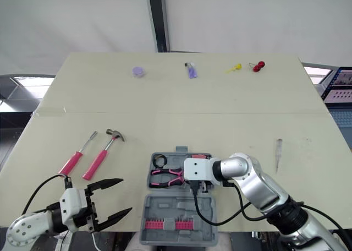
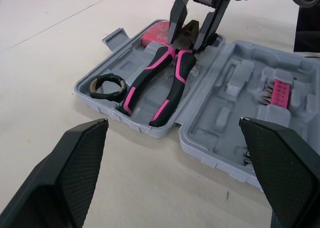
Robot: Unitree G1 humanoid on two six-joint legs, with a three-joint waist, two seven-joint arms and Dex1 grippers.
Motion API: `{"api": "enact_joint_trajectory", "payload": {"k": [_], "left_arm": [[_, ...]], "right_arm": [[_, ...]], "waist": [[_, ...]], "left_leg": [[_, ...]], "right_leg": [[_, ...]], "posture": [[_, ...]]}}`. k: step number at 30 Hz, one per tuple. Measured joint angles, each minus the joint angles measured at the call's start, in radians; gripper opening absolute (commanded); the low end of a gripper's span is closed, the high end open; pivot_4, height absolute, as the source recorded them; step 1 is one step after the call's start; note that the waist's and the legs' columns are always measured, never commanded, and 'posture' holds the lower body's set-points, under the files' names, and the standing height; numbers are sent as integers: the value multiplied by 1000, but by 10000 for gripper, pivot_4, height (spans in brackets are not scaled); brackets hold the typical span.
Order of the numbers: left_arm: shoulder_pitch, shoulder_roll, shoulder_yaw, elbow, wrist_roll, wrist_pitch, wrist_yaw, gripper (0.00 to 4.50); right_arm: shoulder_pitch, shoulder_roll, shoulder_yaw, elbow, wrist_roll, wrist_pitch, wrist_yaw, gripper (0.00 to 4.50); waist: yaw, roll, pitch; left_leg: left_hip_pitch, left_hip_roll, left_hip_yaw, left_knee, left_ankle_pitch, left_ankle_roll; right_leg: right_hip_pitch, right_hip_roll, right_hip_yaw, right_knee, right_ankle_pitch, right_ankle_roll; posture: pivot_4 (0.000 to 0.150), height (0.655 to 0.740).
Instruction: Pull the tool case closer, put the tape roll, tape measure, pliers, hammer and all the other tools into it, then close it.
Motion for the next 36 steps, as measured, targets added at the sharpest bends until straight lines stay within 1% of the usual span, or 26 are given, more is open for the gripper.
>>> {"api": "enact_joint_trajectory", "payload": {"k": [3, 4, 8, 10, 12, 13, 18, 23, 26, 36], "left_arm": [[-3, 0, -5, 0, 0, 0, 0, 45000], [-4, 0, -7, 0, 0, 0, 0, 45000], [-17, 1, -10, 0, 2, 0, 0, 45000], [-23, 1, -10, 0, 3, 0, 1, 45000], [-24, 1, -14, 1, 5, 0, 2, 45000], [-25, 1, -17, 1, 6, 0, 3, 45000], [-38, 0, -24, 3, 11, 0, 9, 45000], [-40, 0, -28, 3, 12, -1, 17, 45000], [-40, 0, -28, 3, 13, -3, 20, 45000], [-35, 0, -37, 3, 28, -13, 32, 45000]], "right_arm": [[1, 1, -4, -3, 24, 22, 10, 43490], [1, 4, -8, -3, 34, 25, 11, 44376], [-18, 41, -41, 14, 62, 16, -4, 44376], [-31, 78, -68, 57, 82, -6, -20, 38336], [-30, 125, -86, 90, 113, -29, -31, 30605], [-25, 152, -87, 109, 133, -52, -32, 24527], [0, 237, -85, 222, 187, -149, -28, 453], [0, 253, -77, 351, 173, -225, -28, 127], [-11, 257, -76, 395, 161, -260, -28, 127], [-28, 251, -44, 431, 97, -348, -30, 127]], "waist": [[0, 0, 0], [0, 0, 0], [-1, 0, 0], [-3, -1, -1], [-5, -1, -1], [-6, -1, -1], [-8, -1, -1], [-20, -1, -1], [-24, -1, -1], [-23, -1, -3]], "left_leg": [[0, 0, 0, 0, 0, 0], [0, 0, 0, 0, 0, 0], [0, 0, 0, 0, 0, 0], [1, 0, 0, 0, 0, 0], [0, 0, 0, 0, 0, 0], [1, 0, 0, 0, 0, 0], [1, 0, 0, 0, 0, 0], [1, 0, 0, -1, 0, 0], [2, 1, 0, -1, 0, 0], [3, 1, 0, -1, 0, 0]], "right_leg": [[0, 0, 0, 0, 0, 0], [0, 0, 0, 0, 0, 0], [0, 0, 0, 0, 0, 0], [0, 0, 0, 1, 0, 0], [0, 0, 0, 1, 0, 0], [0, 0, 0, 1, 0, 0], [0, 0, 0, 1, 0, 0], [0, 1, 0, 2, 0, 0], [0, 1, 0, 2, 0, 0], [0, 1, 0, 2, 0, 0]], "posture": [[1500, 7400], [1500, 7400], [1500, 7400], [1500, 7400], [1500, 7400], [1500, 7400], [1500, 7400], [1500, 7400], [1500, 7400], [1500, 7400]]}}
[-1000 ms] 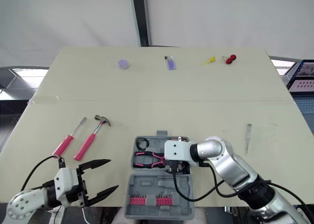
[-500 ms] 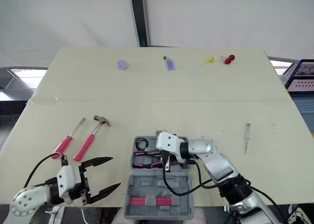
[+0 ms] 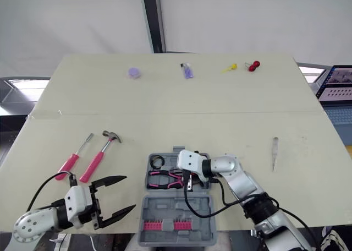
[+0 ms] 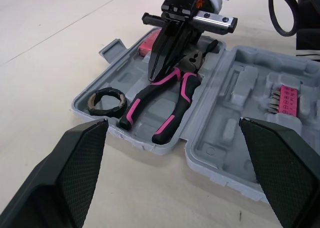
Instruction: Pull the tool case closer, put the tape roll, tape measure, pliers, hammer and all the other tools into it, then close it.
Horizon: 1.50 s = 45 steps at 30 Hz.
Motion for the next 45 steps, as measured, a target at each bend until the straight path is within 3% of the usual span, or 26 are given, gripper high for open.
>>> {"api": "enact_joint_trajectory", "payload": {"k": [6, 10, 19, 23, 28, 32, 38, 45], "left_arm": [[-2, 0, -1, 1, 9, -10, 6, 45000], [-6, 0, -2, 5, 14, -11, 6, 45000], [-15, 0, -6, 31, 16, -11, 7, 45000], [-27, 1, -15, 33, 17, -7, 8, 45000], [-68, 1, -17, 34, 16, 74, 44, 45000], [-158, 13, 12, 42, 4, 185, 100, 45000], [-211, 91, 177, 185, -22, 246, 129, 45000], [-220, 186, 463, 523, -3, 200, 235, 45000]], "right_arm": [[-3, -14, 37, 14, -90, -101, -35, 127], [-12, -15, 62, 30, -157, -156, -64, 127], [-28, -24, 88, 48, -217, -181, -79, 127], [-11, -3, 52, 58, -162, -167, -72, 127], [28, 10, -36, 39, 41, -50, 20, 127], [-2, -37, -175, -57, 209, 111, 51, 12967], [49, -227, -435, -29, 336, 241, 61, 43857], [149, -423, -701, 320, 351, 168, 39, 44517]], "waist": [[-1, 1, -11], [-1, 0, -14], [3, -1, -21], [2, -2, -21], [1, 1, -18], [4, 3, -16], [2, 2, -16], [-2, 2, -11]], "left_leg": [[1, 0, 0, -1, 0, 0], [16, 0, 3, -7, -1, -1], [16, 1, 3, -7, -1, -1], [16, 1, 3, -7, -1, -1], [14, 1, 3, -7, -1, -1], [13, 1, 3, -6, -1, -1], [14, 1, 5, -9, -2, 0], [15, 1, 10, -9, -3, 1]], "right_leg": [[1, 0, 0, 0, 0, 0], [13, 0, 0, -4, 0, -1], [13, 0, 1, -4, -1, -1], [13, 0, 1, -4, -1, -1], [12, 0, 1, -5, -1, -1], [11, 0, 1, -4, -1, -1], [10, 0, 0, -6, -1, -1], [10, 0, 1, -6, -1, -1]], "posture": [[1500, 7400], [1500, 7400], [1500, 7400], [1500, 7400], [1500, 7400], [1500, 7400], [1500, 7400], [1500, 7400]]}}
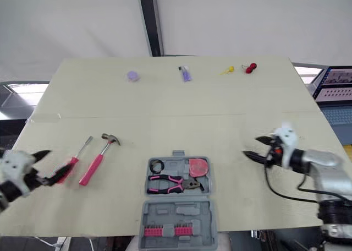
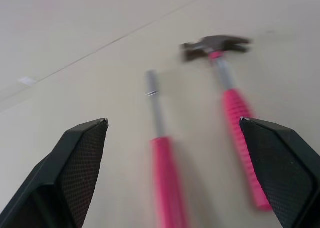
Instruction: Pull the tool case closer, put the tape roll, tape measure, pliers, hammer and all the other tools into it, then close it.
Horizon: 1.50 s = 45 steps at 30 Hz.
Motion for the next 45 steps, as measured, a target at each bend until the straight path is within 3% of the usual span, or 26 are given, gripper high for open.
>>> {"api": "enact_joint_trajectory", "payload": {"k": [7, 20, 24, 31, 32, 33, 34, 41, 42, 45], "left_arm": [[-59, 54, 70, 277, 22, -85, 55, 45000], [-87, 62, 28, 330, 27, -126, 52, 45000], [-84, 56, -23, 240, 24, -93, 12, 45000], [-58, 67, -247, -103, 6, 109, -150, 45000], [-62, 67, -281, -152, -3, 144, -164, 45000], [-70, 66, -312, -195, -14, 177, -176, 39452], [-77, 66, -332, -225, -20, 199, -183, 36940], [-152, 49, -599, -443, -22, 401, -229, 3876], [-152, 49, -618, -458, -21, 418, -231, 1374], [-150, 65, -688, -504, -10, 471, -248, 1374]], "right_arm": [[-24, -29, -82, 350, -36, -187, -64, 44517], [-6, -29, -91, 416, -35, -260, -64, 44517], [34, -29, -90, 255, -4, -178, -38, 44517], [112, -25, 1, -244, 92, 88, 9, 44517], [112, -20, 23, -292, 97, 112, 13, 39451], [111, -16, 50, -341, 103, 135, 18, 35958], [110, -14, 72, -375, 107, 150, 23, 32250], [125, -38, 385, -677, 45, 255, 79, 63], [127, -49, 410, -691, 26, 253, 83, 0], [124, -72, 475, -700, -44, 243, 84, 0]], "waist": [[-11, -1, 2], [-23, 1, 3], [-20, 3, 4], [-18, 3, 4], [-18, 3, 4], [-18, 3, 4], [-17, 3, 4], [4, 3, 4], [5, 3, 5], [7, 3, 5]], "left_leg": [[0, 1, 1, -1, 0, 0], [1, 1, 1, -2, 0, 0], [0, 1, 1, -1, 0, 0], [0, 1, 1, -1, 0, 0], [0, 1, 1, -1, 0, 0], [0, 1, 1, 0, 0, 0], [0, 1, 1, 0, 0, 0], [-2, 1, 1, 2, 0, 0], [-2, 1, 1, 3, -1, 0], [-2, 1, 1, 4, -1, 0]], "right_leg": [[-1, 0, 0, 0, 0, 0], [-1, 0, 0, 0, 0, 0], [-1, 0, 1, 0, 0, 0], [-1, 0, 1, 1, 0, 0], [-1, 0, 1, 1, 0, 0], [-2, 0, 1, 1, 0, 0], [-2, 0, 1, 1, 0, 0], [-2, 0, 1, 1, 0, 0], [-2, 0, 1, 1, 0, 0], [-2, 0, 2, 1, 0, 0]], "posture": [[1500, 7400], [1500, 7400], [1500, 7400], [1500, 7400], [1500, 7400], [1500, 7400], [1500, 7400], [1500, 7400], [1500, 7400], [1500, 7400]]}}
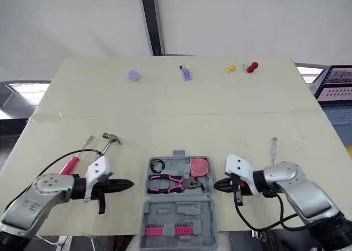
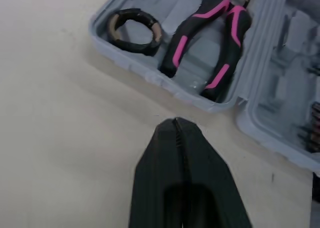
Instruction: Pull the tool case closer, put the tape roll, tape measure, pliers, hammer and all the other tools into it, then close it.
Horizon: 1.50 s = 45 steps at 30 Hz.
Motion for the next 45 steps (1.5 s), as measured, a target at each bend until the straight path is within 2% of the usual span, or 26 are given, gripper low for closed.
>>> {"api": "enact_joint_trajectory", "payload": {"k": [6, 13, 17, 31, 45], "left_arm": [[8, -4, -98, -13, 75, -6, 3, 1374], [-34, -69, -177, 42, 141, -36, 23, 1374], [-51, -124, -182, 68, 163, -65, 42, 1374], [-130, -206, -185, 147, 218, -99, 43, 1374], [-213, -222, -147, 218, 238, -93, 69, 1374]], "right_arm": [[-4, 2, 79, -4, -93, -38, 0, 0], [-8, 29, 117, 1, -144, -48, -2, 0], [-7, 45, 117, 1, -161, -44, -5, 0], [-38, 95, 110, 62, -229, -40, -26, 0], [-110, 156, 85, 116, -253, -42, -61, 0]], "waist": [[4, 0, 0], [18, -1, 0], [22, -1, 0], [33, 2, -1], [24, 1, -1]], "left_leg": [[0, 0, 0, 1, 0, 0], [-1, 0, 0, 2, -1, 0], [0, 0, 0, 4, -1, 0], [1, -1, -2, 7, -1, 1], [-1, 0, -2, 7, -1, 1]], "right_leg": [[0, 0, 0, 0, 0, 0], [0, 0, 0, 0, 0, 0], [1, 0, 0, 0, 0, 0], [5, 0, 0, 0, 0, 0], [3, 0, 0, 2, 0, 0]], "posture": [[1500, 7400], [1500, 7400], [1500, 7400], [1500, 7400], [1500, 7400]]}}
